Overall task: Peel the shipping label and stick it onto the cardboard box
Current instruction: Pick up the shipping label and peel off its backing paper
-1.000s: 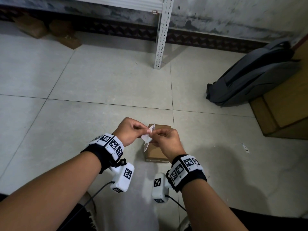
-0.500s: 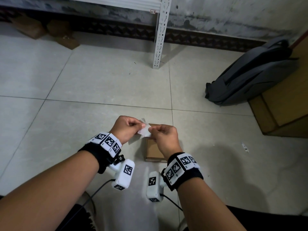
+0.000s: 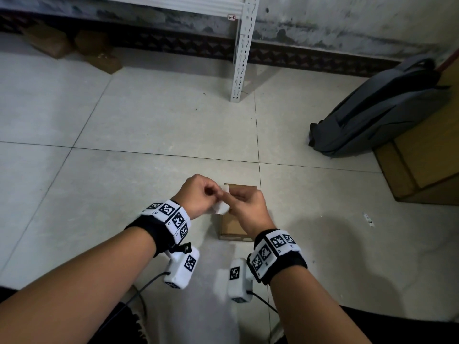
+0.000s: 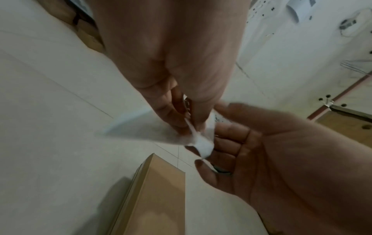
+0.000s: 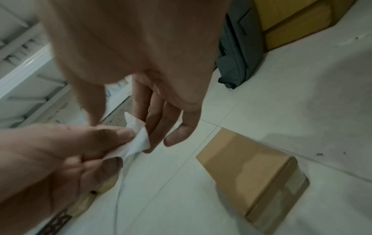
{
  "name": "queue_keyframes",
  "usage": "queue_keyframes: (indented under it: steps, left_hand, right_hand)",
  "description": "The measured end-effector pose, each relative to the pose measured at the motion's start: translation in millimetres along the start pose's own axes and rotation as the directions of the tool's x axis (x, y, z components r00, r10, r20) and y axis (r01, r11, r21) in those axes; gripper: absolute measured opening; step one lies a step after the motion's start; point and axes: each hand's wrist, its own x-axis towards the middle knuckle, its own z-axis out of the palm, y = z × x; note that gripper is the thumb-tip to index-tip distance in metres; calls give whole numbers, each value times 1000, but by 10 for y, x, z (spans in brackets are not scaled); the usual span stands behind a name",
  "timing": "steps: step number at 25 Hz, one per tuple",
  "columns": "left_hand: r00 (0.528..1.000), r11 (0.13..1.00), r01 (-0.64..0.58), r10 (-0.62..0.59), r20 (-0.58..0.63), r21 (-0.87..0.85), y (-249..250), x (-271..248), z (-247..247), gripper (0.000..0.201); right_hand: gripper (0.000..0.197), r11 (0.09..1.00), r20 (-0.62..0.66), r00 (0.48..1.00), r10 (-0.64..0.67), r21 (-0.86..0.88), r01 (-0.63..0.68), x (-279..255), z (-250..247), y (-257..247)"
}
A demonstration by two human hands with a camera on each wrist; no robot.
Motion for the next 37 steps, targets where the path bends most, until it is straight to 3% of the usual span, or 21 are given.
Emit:
queue_keyframes:
  steps: [4, 7, 10, 12, 16, 19, 21, 23, 27, 33, 35, 37]
  left_hand:
    - [999, 998, 36, -34, 33, -56, -46, 32, -43, 8]
    - [999, 999, 32, -31, 14, -28, -43, 32, -15, 6]
    - [1000, 999, -7, 6, -14, -49, -53, 12, 33, 2]
    - [999, 998, -40, 40, 7, 37, -45, -9, 46, 5]
    - [990, 949, -130, 110, 85, 286, 32, -62, 27, 10]
    - [980, 922, -169, 119, 160, 348, 60, -100, 17, 9]
    - [984, 952, -143, 108, 140, 271, 35, -81, 26, 8]
    - [998, 995, -34, 29, 50, 89, 19, -31, 19, 14]
    - [991, 975, 127, -132, -17, -183, 93, 34, -10, 15]
    - [962, 844, 264, -266, 64, -467, 128, -26, -19, 12]
    - [958, 858, 278, -281, 59, -433, 146, 5, -30, 10]
    - [960, 898, 273, -277, 38, -346, 137, 32, -23, 11]
  right_hand:
    - [11, 998, -76, 996, 52, -27, -54, 20, -55, 4]
    - [12, 956, -96, 992, -85, -290, 54, 18, -15, 11]
    - [13, 950, -109, 988, -109, -304, 71, 10, 2, -7]
    - [16, 930, -92, 986, -137, -354, 96, 10, -23, -6]
    - [21, 745, 50, 970, -239, -631, 216, -25, 1, -33]
    - [21, 678, 92, 967, -238, -697, 233, -39, 8, -23]
    - [20, 749, 50, 967, -249, -623, 225, -30, -9, -1]
    - [20, 858, -42, 970, -239, -477, 191, -9, -31, -16]
    - [23, 974, -145, 984, -105, -216, 72, 71, -56, -64]
    - [16, 986, -113, 986, 126, 120, -113, 52, -72, -104]
    - [19, 975, -98, 983, 156, 174, -137, 37, -70, -120]
    - [20, 991, -106, 988, 112, 88, -103, 37, -55, -94]
